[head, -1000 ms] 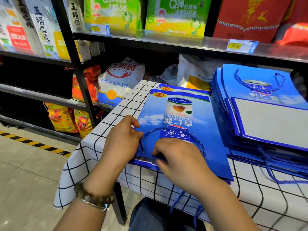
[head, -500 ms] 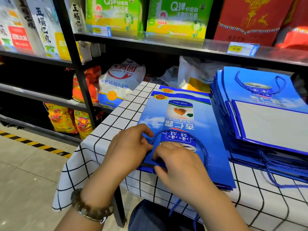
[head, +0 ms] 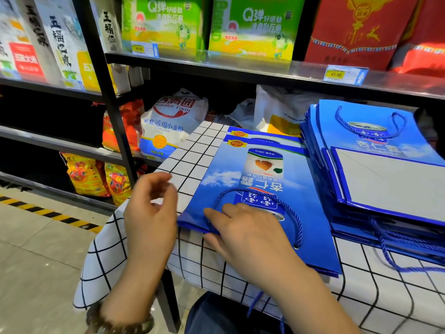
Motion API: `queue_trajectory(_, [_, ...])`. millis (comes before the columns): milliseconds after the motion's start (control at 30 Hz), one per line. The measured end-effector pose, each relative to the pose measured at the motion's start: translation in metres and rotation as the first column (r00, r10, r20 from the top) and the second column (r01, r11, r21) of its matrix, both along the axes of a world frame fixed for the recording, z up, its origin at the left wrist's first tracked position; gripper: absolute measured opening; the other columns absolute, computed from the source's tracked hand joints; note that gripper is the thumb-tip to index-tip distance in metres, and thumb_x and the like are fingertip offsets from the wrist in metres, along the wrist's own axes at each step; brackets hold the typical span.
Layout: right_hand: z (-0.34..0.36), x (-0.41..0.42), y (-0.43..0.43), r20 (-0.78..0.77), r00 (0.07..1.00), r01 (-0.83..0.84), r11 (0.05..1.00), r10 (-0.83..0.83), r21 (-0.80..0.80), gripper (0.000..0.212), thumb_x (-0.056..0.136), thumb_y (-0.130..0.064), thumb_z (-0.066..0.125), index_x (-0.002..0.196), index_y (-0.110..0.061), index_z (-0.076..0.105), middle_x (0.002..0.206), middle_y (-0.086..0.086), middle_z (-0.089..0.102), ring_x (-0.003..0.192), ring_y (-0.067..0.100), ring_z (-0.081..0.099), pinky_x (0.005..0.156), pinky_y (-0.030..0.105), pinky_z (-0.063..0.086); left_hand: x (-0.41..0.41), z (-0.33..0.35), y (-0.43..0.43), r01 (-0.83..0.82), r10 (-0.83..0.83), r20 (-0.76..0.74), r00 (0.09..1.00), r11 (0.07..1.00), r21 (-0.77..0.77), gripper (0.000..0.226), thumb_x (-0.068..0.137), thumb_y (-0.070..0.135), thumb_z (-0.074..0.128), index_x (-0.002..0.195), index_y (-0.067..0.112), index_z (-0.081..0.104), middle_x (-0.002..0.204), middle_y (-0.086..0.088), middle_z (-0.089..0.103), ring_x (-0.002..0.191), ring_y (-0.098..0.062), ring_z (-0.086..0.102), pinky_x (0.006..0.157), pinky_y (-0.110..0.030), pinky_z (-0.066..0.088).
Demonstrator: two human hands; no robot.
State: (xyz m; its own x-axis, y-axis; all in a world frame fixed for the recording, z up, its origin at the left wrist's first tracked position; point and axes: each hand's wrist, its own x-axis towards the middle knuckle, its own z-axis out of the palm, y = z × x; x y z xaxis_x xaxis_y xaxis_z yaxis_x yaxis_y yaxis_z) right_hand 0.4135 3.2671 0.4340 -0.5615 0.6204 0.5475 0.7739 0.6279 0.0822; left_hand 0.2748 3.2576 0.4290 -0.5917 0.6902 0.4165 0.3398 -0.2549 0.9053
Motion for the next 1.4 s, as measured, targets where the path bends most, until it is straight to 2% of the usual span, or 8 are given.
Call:
queue_trajectory(167, [0.027, 0.002, 0.003, -0.225, 0.974, 0.031, 0.986, 0.007, 0.165, 0.028, 0.083, -0.029, 0.043, 0.081, -0.018, 0.069, 0.067, -0.003, 0.063, 0.059, 0.020, 0.062, 0.040, 0.023, 0.039, 0.024, -0.001, -0.030, 0.153, -0.175, 0.285, 0.942, 0.983, 0.098, 0.017, 0.080, 0.005, 0.060, 0.082, 0.020, 0.052, 0.065, -0.009, 0.053, 0.055, -0.008, 0.054, 0.051, -0.014, 0.043])
queue_trajectory(333, [0.049, 0.006, -0.009, -0.567, 0.811, 0.006, 0.968, 0.142, 0.252, 0.031, 0.093, -0.023, 0.042, 0.098, -0.005, 0.067, 0.075, 0.002, 0.064, 0.069, 0.013, 0.054, 0.062, 0.017, 0.041, 0.051, 0.007, -0.030, 0.597, -0.600, -0.162, 0.783, 0.799, -0.075, 0.049, 0.070, 0.030, 0.055, 0.118, 0.023, 0.055, 0.114, 0.015, 0.058, 0.111, -0.005, 0.054, 0.089, -0.024, 0.046])
queue_trajectory(567, [0.063, 0.016, -0.014, -0.990, -0.093, -0.322, 0.944, -0.109, -0.074, 0.018, 0.090, -0.006, 0.053, 0.100, -0.021, 0.053, 0.087, -0.009, 0.067, 0.072, 0.002, 0.063, 0.056, 0.022, 0.054, 0.048, 0.018, -0.003, 0.462, -0.476, -0.518, 0.710, 0.871, -0.168, 0.080, 0.072, 0.055, 0.046, 0.139, 0.046, 0.003, 0.150, 0.025, 0.002, 0.139, 0.003, 0.006, 0.111, -0.013, 0.007])
queue_trajectory(700, [0.042, 0.027, -0.007, -0.925, -0.185, -0.422, 0.877, -0.332, -0.231, 0.029, 0.091, 0.002, 0.046, 0.103, -0.024, 0.045, 0.097, -0.003, 0.067, 0.078, 0.005, 0.067, 0.051, 0.019, 0.051, 0.040, 0.002, 0.011, 0.344, -0.533, -0.625, 0.571, 0.846, -0.407, 0.074, 0.069, 0.066, 0.026, 0.134, 0.047, -0.005, 0.147, 0.023, -0.003, 0.141, -0.006, 0.008, 0.115, -0.031, 0.011])
queue_trajectory(933, [0.011, 0.060, -0.011, -0.855, 0.056, -0.183, 0.836, -0.516, -0.517, 0.033, 0.086, -0.002, 0.055, 0.096, -0.032, 0.048, 0.072, -0.005, 0.059, 0.055, 0.017, 0.062, 0.051, 0.031, 0.052, 0.044, -0.006, 0.016, 0.153, -0.682, -0.651, 0.334, 0.721, -0.676, 0.060, 0.091, 0.056, 0.035, 0.143, 0.045, 0.009, 0.155, 0.016, 0.002, 0.142, -0.006, 0.000, 0.114, -0.035, 0.001])
queue_trajectory(1133, [0.014, 0.065, -0.001, -0.557, 0.785, 0.134, 0.952, -0.271, -0.274, 0.022, 0.080, -0.016, 0.054, 0.097, -0.026, 0.064, 0.093, -0.005, 0.065, 0.086, 0.007, 0.059, 0.076, 0.016, 0.044, 0.035, -0.004, 0.015, 0.189, -0.755, -0.606, 0.249, 0.652, -0.735, 0.063, 0.084, 0.061, 0.043, 0.141, 0.048, 0.017, 0.152, 0.022, 0.005, 0.141, 0.000, 0.000, 0.114, -0.032, 0.000])
queue_trajectory(1300, [0.000, 0.049, 0.017, 0.142, 0.962, 0.274, 0.818, -0.234, -0.506, 0.056, 0.089, -0.053, 0.014, 0.139, -0.036, 0.032, 0.153, -0.009, 0.022, 0.143, 0.013, 0.014, 0.114, 0.031, 0.011, 0.010, 0.005, 0.012, 0.463, -0.696, -0.330, 0.637, 0.689, -0.558, 0.053, 0.062, 0.066, 0.040, 0.103, 0.042, 0.064, 0.107, 0.039, 0.053, 0.108, 0.017, 0.047, 0.097, -0.015, 0.035])
queue_trajectory(1400, [-0.008, 0.045, 0.017, 0.159, 0.956, 0.293, 0.811, -0.246, -0.507, 0.080, 0.072, -0.060, -0.008, 0.139, -0.038, 0.030, 0.153, -0.009, 0.022, 0.143, 0.014, 0.015, 0.114, 0.033, 0.012, -0.010, 0.007, 0.022, 0.049, -0.363, -0.515, 0.776, 0.850, -0.524, 0.029, 0.082, 0.047, 0.053, 0.100, 0.029, 0.067, 0.105, 0.011, 0.063, 0.101, -0.013, 0.057, 0.083, -0.029, 0.043])
